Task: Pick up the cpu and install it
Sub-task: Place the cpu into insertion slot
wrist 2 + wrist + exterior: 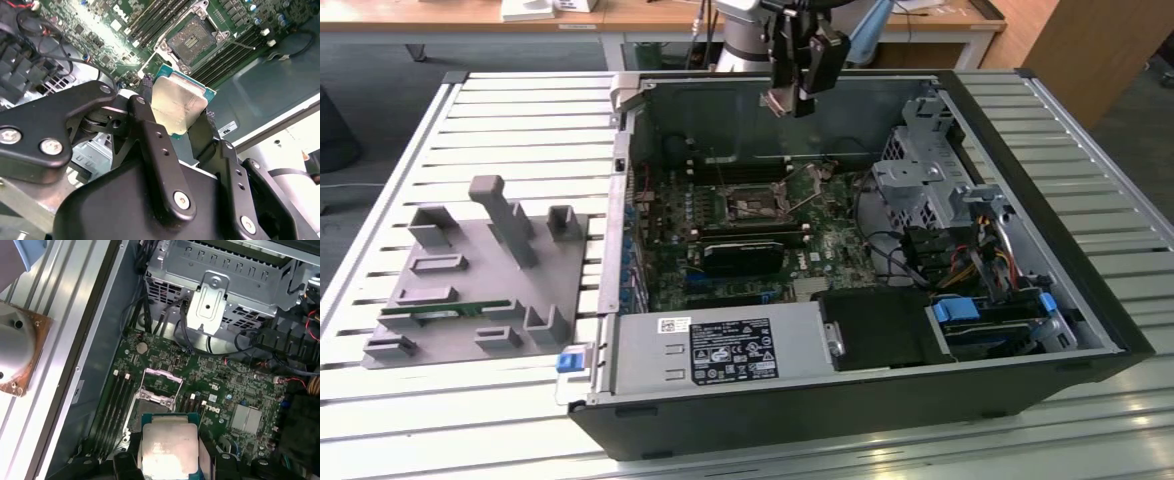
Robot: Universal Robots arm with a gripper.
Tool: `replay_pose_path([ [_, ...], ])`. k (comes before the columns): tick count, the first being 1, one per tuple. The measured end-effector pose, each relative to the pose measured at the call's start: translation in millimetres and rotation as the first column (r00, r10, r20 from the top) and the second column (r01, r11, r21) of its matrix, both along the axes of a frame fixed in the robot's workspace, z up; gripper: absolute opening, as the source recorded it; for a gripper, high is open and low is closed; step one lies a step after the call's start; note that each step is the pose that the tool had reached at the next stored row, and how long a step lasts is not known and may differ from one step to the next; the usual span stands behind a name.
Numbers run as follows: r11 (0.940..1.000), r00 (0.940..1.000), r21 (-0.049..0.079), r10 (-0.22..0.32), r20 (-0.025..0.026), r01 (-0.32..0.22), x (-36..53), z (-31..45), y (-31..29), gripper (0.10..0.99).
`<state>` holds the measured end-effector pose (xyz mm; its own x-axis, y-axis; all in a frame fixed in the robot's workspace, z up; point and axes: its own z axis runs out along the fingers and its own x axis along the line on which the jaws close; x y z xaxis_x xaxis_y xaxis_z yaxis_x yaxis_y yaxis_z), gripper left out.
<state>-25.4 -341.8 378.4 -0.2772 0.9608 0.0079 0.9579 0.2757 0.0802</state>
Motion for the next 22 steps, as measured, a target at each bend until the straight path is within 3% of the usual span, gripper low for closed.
replay_pose_path([
  [10, 0.9956, 0.9956, 0.000, -0.094, 0.0001, 0.094, -6.6, -2.8, 0.8, 0.537],
  [17, 0.9829, 0.9829, 0.000, -0.184, 0.0000, 0.184, -7.8, -5.4, 1.2, 0.537],
  [22, 0.9706, 0.9706, 0.000, -0.241, 0.0001, 0.241, -8.9, -7.2, 1.6, 0.537],
])
